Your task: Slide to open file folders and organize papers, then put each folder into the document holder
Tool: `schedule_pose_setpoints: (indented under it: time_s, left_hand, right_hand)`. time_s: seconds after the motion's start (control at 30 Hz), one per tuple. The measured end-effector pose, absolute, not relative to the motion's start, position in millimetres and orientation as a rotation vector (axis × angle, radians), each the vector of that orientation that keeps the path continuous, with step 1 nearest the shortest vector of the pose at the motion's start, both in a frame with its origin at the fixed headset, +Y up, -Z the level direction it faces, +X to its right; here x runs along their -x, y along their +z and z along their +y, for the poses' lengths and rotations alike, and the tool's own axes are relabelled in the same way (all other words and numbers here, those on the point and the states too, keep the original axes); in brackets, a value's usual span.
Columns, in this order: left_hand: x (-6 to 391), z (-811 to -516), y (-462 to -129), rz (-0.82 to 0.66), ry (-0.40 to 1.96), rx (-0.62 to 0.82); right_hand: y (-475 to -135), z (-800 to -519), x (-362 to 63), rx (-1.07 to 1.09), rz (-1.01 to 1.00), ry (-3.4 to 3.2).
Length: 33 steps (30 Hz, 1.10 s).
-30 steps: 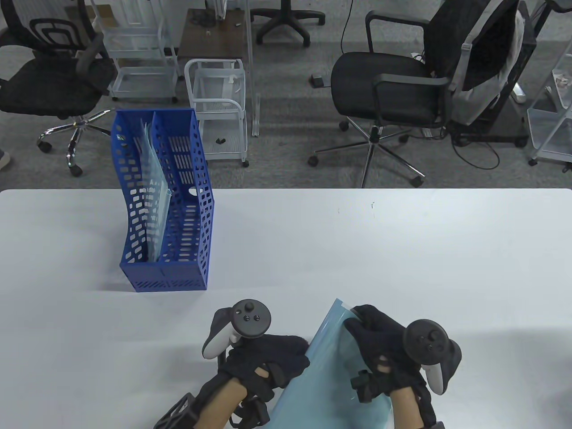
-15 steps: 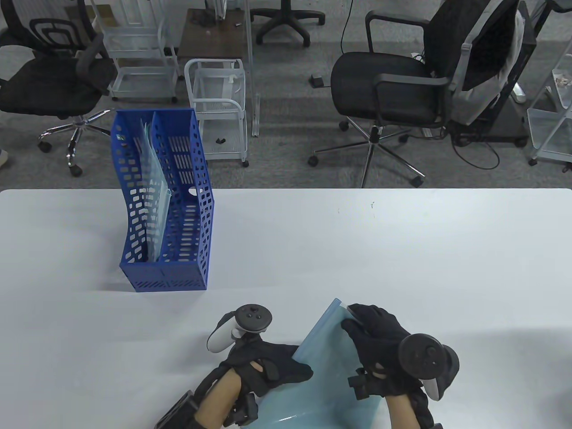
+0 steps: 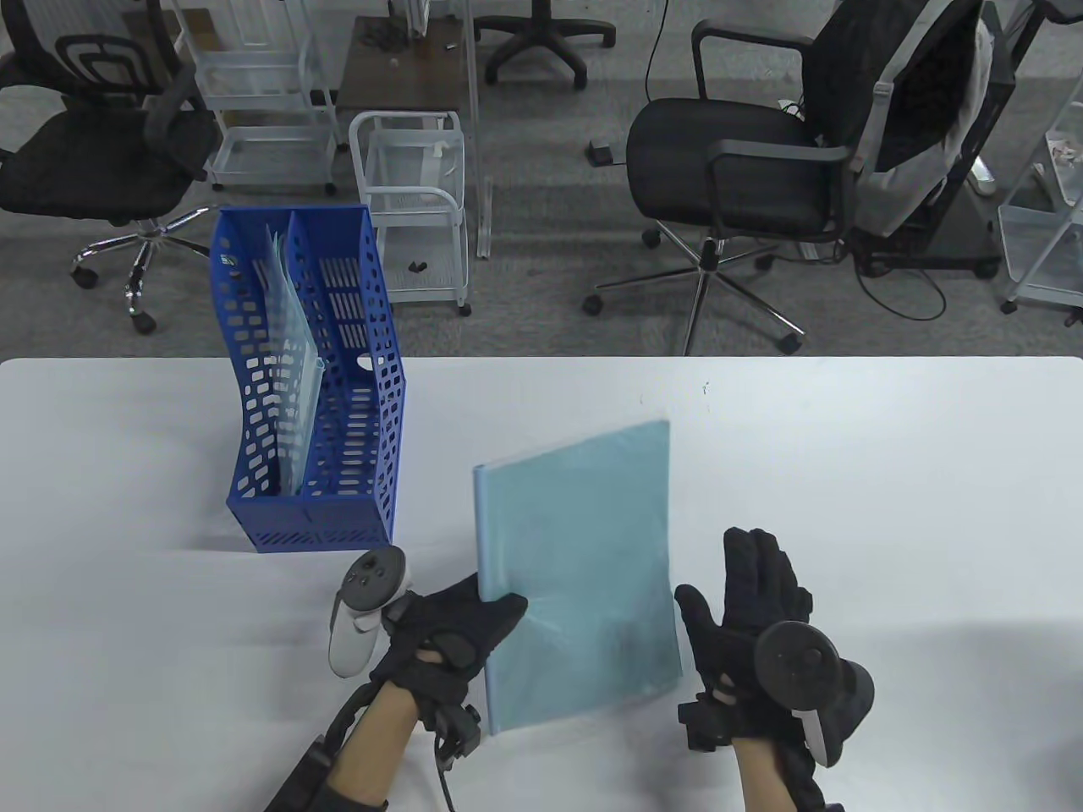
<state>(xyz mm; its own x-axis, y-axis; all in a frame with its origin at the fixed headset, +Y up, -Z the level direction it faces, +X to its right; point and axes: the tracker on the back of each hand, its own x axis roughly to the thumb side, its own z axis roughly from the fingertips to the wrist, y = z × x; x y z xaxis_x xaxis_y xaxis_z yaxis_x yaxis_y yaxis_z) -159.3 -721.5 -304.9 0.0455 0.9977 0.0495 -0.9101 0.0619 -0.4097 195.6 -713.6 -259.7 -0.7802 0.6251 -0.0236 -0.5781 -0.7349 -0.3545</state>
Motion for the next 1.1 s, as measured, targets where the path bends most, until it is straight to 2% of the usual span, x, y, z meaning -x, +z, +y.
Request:
schedule_pose_setpoints:
  time_s: [0.13, 0.2, 0.3, 0.4, 0.57, 0.73, 1.1]
  left_hand:
    - [186.9, -689.8, -296.3, -0.351, 1.45, -0.169]
    - [209.6, -674.6, -288.1, -0.285, 1.437, -0.395]
    - [236.5, -664.0, -280.5, -0.129, 1.442, -0.634]
    - [260.1, -653.0, -281.7, -0.111, 1.379, -0.744]
    - [296.3, -637.4, -287.0, -0.043, 1.304, -0.868]
    - [307.7, -627.8, -295.6, -0.02, 1.239, -0.894]
    - [291.3, -654.3, -341.7, 0.026, 1.291, -0.807]
  right_hand:
    - [-267.4, -728.3, -181.1, 0.136, -0.299, 2.549]
    - [-269.9, -733.4, -174.0, 0.11, -0.246, 2.613]
    - [-272.0, -735.8, -168.5, 0.105, -0.225, 2.667]
    - [-272.1, -736.2, -167.3, 0.102, -0.22, 2.665]
    - [-271.8, -735.4, -166.8, 0.099, -0.211, 2.67]
    - [-271.9, -735.4, -166.6, 0.096, -0.2, 2.666]
    - [-271.7, -736.2, -166.3, 0.085, -0.18, 2.662]
